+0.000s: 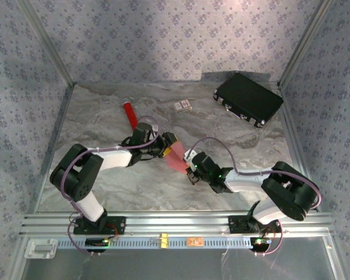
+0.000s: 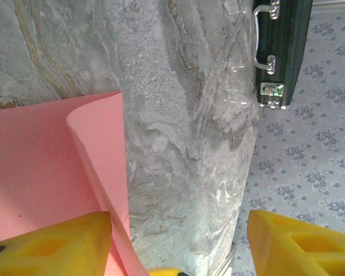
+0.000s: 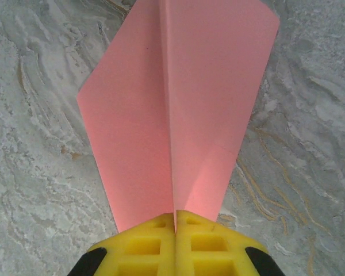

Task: Fold a paper plane with a square sheet of paper (pick it up from the middle)
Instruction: Fourth fold the wing at the center of the table.

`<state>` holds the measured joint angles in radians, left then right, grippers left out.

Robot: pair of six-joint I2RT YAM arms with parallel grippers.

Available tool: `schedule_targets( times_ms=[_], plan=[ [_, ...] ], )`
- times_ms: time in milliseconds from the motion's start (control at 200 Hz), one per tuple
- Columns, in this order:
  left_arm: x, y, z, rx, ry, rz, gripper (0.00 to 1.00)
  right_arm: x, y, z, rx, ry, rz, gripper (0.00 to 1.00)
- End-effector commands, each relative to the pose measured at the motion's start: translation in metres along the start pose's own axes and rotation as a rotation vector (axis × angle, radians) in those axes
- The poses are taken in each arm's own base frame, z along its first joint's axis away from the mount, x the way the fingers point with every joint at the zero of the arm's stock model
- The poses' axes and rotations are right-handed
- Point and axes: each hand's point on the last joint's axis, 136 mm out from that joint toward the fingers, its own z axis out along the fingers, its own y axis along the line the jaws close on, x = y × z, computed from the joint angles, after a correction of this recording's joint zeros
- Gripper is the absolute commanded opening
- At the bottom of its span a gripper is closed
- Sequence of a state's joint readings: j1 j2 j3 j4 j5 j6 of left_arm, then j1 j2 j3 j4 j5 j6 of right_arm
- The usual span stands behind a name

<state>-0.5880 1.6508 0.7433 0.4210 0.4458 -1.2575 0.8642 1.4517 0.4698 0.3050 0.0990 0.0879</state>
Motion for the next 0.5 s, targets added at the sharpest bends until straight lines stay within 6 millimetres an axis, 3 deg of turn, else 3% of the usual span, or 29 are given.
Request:
schedule_targets(
  times_ms=[0,495],
  plan=[
    [-0.0042,0.0063,-0.0089,-0.03,-0.032,0.016,0.64,0.0003,0.004,0.004,-0.057,0.005,0.078,0.05],
    [-0.0049,0.0069,-0.0126,-0.031,-0.039,0.01,0.64,-0.0016,-0.0012,0.0125,-0.149,0.026,0.258,0.04]
  ],
)
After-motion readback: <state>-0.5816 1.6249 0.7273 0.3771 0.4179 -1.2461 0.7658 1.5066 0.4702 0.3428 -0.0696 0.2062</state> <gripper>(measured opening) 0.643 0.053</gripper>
